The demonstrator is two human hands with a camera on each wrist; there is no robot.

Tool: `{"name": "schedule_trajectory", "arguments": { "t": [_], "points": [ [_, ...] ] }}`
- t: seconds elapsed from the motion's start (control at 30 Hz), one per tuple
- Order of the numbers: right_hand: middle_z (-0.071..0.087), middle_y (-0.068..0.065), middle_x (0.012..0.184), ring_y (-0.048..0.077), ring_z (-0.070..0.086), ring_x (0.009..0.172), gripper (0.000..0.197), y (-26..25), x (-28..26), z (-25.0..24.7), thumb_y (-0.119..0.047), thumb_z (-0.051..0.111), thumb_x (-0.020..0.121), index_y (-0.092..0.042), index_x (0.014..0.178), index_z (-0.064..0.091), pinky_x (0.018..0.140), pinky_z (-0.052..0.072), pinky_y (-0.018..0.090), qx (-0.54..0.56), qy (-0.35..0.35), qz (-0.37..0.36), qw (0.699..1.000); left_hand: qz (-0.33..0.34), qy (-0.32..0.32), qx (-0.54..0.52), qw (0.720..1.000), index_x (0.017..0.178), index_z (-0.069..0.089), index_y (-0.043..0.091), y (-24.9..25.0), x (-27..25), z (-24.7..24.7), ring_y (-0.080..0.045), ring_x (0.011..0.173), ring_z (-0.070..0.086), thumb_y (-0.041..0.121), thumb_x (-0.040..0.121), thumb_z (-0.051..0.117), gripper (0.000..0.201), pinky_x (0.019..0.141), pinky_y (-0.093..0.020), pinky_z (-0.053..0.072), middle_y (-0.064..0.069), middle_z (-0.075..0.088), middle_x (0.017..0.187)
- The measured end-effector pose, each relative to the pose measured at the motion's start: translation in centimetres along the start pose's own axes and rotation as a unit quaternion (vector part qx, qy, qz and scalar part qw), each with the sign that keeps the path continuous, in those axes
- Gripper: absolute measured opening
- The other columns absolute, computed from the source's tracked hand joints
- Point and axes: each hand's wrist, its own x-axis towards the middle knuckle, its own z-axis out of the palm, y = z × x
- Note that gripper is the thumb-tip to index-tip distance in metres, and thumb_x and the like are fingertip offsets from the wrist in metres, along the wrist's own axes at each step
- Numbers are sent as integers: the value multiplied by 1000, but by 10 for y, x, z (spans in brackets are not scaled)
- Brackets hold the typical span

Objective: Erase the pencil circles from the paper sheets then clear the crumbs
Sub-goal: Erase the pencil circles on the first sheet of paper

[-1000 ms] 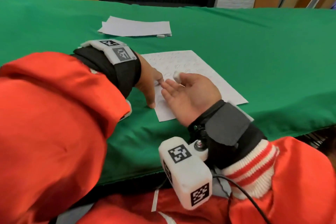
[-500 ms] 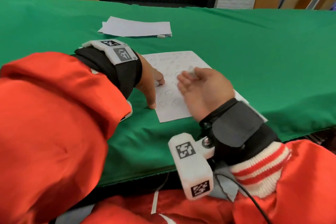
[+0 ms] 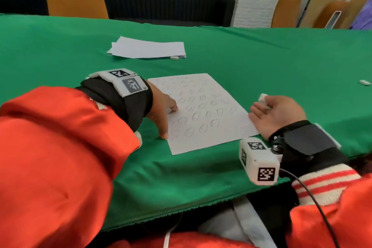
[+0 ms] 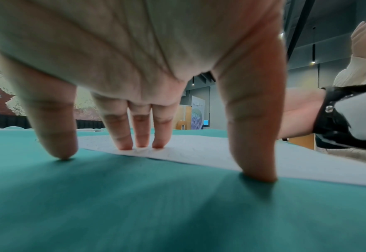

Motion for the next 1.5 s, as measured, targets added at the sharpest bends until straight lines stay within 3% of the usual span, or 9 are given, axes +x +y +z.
{"name": "schedule_trajectory", "arguments": {
  "t": [0.17, 0.3, 0.8, 1.1, 1.17, 1.27, 1.33, 1.4, 1.5],
  "points": [
    [56, 10, 99, 23, 56, 96, 14, -12, -14, 11, -5, 39, 94, -4, 94, 53, 90, 45, 35, -117, -100, -51, 987, -5, 0, -6, 1000, 148, 26, 19, 2, -1, 3, -18, 134, 34, 26, 83, 70, 79, 95, -20, 31, -1, 29, 151],
    [60, 21, 112, 29, 63, 94, 10, 5, -22, 17, -2, 43, 90, -3, 83, 52, 76, 52, 35, -207, -197, 29, 958, -11, -2, 5, 1000, 147, 25, 28, 0, -5, -3, -20, 140, 24, 35, 84, 68, 76, 105, -27, 26, 2, 8, 157],
    [55, 20, 93, 25, 60, 81, 11, 29, -14, 3, 3, 40, 93, 2, 86, 49, 70, 56, 31, -121, -129, 65, 982, 52, -47, 15, 997, 152, 0, 31, 47, 21, -20, -15, 146, 10, 52, 77, 68, 103, 115, -34, 13, 7, 3, 159],
    [61, 7, 97, 25, 63, 90, 11, -28, -8, 3, -8, 45, 93, -11, 88, 54, 81, 48, 43, -301, -137, -8, 944, 71, -49, 47, 995, 152, 2, 30, 45, 29, -14, -17, 145, 10, 54, 76, 70, 105, 115, -38, 11, 5, 3, 159],
    [66, 1, 90, 20, 65, 86, 12, -42, -11, 13, -14, 49, 94, -17, 83, 49, 83, 47, 41, -426, -167, -101, 883, 70, -46, 41, 996, 151, 4, 32, 44, 31, -14, -18, 145, 14, 56, 75, 69, 104, 115, -39, 14, 7, 5, 159],
    [59, -14, 80, 11, 58, 79, 12, -57, -3, 26, -30, 54, 93, -23, 85, 49, 75, 45, 28, -697, -180, -338, 607, 69, -40, 38, 996, 151, 6, 33, 43, 32, -14, -19, 144, 18, 59, 74, 68, 102, 115, -40, 17, 7, 7, 159],
    [50, -18, 79, 10, 50, 78, 8, -59, 8, 34, -32, 51, 94, -25, 92, 50, 72, 39, 25, -771, -220, -384, 457, 69, -39, 31, 996, 151, 7, 33, 44, 32, -14, -19, 144, 18, 58, 75, 68, 101, 115, -39, 18, 6, 9, 158],
    [46, -21, 78, 9, 47, 78, 9, -56, 21, 42, -33, 50, 94, -25, 97, 52, 71, 36, 23, -800, -262, -369, 394, 71, -37, 30, 996, 151, 7, 33, 45, 31, -14, -19, 144, 18, 57, 76, 68, 100, 114, -38, 18, 6, 9, 158],
    [48, -23, 78, 7, 49, 78, 6, -45, 33, 52, -33, 53, 93, -28, 94, 52, 71, 38, 22, -800, -313, -327, 395, 70, -38, 33, 996, 151, 7, 34, 45, 31, -15, -19, 143, 20, 58, 77, 66, 98, 113, -38, 20, 7, 9, 158]
  ]
}}
